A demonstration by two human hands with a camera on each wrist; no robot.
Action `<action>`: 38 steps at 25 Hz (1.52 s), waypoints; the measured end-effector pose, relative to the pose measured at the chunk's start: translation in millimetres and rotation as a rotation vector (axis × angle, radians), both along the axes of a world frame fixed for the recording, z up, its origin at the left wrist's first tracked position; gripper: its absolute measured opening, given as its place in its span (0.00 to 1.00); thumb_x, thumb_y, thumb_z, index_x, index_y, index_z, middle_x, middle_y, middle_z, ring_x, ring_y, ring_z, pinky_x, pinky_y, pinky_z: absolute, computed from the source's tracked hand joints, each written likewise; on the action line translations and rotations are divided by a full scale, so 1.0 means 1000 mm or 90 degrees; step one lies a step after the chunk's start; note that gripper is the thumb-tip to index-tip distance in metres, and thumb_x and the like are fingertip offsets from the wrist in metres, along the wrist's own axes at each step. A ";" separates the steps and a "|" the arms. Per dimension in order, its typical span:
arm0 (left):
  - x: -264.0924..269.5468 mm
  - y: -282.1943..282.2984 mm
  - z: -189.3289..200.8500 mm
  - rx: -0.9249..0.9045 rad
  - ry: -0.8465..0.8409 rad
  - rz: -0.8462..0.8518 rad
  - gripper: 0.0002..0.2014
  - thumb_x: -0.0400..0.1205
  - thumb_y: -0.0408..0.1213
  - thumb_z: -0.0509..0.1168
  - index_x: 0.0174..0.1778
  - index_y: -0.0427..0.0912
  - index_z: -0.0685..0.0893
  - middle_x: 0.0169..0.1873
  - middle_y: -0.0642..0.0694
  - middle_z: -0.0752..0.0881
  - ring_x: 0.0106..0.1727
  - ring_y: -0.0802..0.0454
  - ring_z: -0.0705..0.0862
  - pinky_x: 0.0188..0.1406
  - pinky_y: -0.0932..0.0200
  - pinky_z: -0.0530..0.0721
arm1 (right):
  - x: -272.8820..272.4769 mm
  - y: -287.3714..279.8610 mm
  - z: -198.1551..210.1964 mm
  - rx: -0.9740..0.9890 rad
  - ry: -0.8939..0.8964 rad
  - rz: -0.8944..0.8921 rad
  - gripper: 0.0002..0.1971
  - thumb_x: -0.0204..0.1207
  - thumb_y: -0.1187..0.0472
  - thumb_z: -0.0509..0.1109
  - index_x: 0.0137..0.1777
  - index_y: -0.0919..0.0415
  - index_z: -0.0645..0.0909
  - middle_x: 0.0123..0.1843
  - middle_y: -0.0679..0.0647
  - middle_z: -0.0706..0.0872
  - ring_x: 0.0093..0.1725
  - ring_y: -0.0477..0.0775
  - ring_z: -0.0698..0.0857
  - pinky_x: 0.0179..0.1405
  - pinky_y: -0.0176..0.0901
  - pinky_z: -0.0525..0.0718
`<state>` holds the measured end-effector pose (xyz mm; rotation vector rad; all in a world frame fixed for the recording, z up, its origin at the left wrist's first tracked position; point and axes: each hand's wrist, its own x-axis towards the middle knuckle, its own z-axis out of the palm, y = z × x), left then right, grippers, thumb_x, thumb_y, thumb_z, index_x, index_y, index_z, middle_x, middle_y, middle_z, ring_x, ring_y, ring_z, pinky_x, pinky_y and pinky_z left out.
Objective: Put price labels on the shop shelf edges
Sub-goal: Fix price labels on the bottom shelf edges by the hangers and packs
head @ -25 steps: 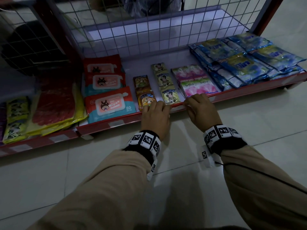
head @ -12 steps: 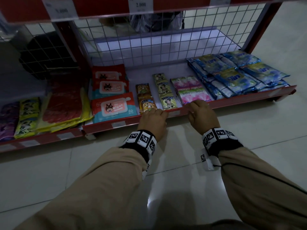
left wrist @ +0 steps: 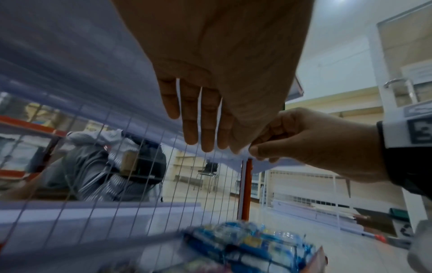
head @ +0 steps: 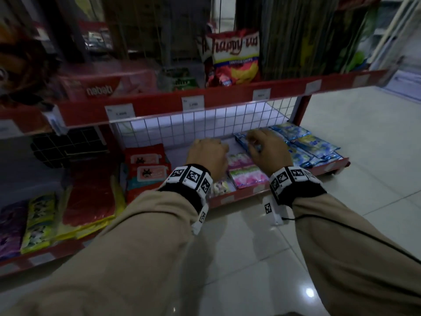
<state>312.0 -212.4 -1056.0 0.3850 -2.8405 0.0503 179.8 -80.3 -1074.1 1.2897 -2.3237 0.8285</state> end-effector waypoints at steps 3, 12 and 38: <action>-0.002 -0.012 0.051 -0.019 0.073 -0.043 0.15 0.82 0.46 0.60 0.63 0.48 0.81 0.58 0.46 0.84 0.60 0.43 0.79 0.62 0.47 0.73 | 0.004 -0.012 0.050 -0.064 0.018 -0.009 0.09 0.77 0.65 0.68 0.55 0.62 0.83 0.47 0.58 0.85 0.46 0.58 0.83 0.45 0.51 0.82; 0.010 -0.031 0.109 -0.049 0.127 -0.126 0.16 0.82 0.49 0.60 0.62 0.48 0.81 0.58 0.47 0.82 0.62 0.44 0.77 0.61 0.48 0.73 | 0.027 -0.018 0.103 -0.070 0.015 -0.129 0.08 0.75 0.63 0.70 0.53 0.59 0.83 0.46 0.55 0.86 0.43 0.54 0.83 0.41 0.44 0.79; -0.096 0.026 0.059 -0.205 0.290 0.152 0.19 0.72 0.41 0.66 0.59 0.45 0.78 0.53 0.42 0.78 0.54 0.36 0.74 0.50 0.44 0.73 | -0.117 0.014 0.069 -0.171 0.253 0.029 0.15 0.71 0.59 0.71 0.56 0.63 0.83 0.48 0.62 0.81 0.46 0.64 0.79 0.42 0.56 0.79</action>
